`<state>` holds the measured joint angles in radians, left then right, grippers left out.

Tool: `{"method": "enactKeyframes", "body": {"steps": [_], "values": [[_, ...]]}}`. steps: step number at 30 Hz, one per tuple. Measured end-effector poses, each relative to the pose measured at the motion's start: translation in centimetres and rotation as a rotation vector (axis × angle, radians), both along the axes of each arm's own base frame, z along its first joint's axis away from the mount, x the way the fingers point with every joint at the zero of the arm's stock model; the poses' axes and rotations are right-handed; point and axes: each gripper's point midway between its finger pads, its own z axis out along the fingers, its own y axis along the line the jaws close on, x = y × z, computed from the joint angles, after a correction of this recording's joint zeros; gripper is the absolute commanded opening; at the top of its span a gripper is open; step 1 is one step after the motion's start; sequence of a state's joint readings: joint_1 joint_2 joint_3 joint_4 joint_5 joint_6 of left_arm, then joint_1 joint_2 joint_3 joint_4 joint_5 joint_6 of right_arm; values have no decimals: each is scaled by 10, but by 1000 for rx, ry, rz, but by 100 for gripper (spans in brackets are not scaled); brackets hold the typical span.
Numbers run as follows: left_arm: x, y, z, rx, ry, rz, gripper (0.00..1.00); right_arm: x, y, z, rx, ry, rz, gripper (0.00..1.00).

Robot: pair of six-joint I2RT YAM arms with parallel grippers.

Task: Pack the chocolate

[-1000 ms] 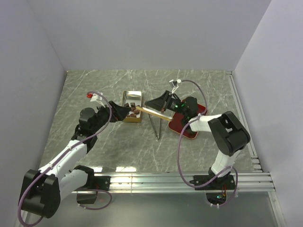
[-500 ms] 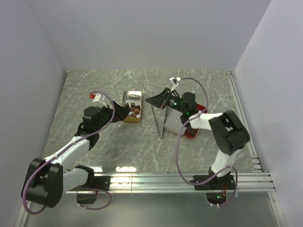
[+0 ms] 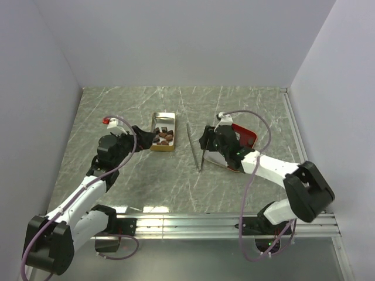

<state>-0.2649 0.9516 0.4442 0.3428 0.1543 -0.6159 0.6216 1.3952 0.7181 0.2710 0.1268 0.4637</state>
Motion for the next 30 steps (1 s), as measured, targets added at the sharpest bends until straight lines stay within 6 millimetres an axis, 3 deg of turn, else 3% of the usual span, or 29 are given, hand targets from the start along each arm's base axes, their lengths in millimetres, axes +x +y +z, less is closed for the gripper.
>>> {"method": "enactKeyframes", "body": {"steps": [4,7,11,19,21,30], "values": [[-2,4,-2,11,12,20,99,-5,-26,-58,-148,164,-110,57],[-3,5,-2,11,10,20,99,-11,-37,-79,-202,228,-157,56],[-7,6,-5,12,13,19,99,-16,-43,-79,-225,235,-190,55],[-8,6,-5,11,14,19,99,-39,-33,-35,-200,110,-134,56],[-8,6,-5,11,14,19,99,-40,-35,-32,-214,101,-122,56],[-14,6,3,2,-14,11,99,-58,-35,-76,-361,201,-23,50]]}}
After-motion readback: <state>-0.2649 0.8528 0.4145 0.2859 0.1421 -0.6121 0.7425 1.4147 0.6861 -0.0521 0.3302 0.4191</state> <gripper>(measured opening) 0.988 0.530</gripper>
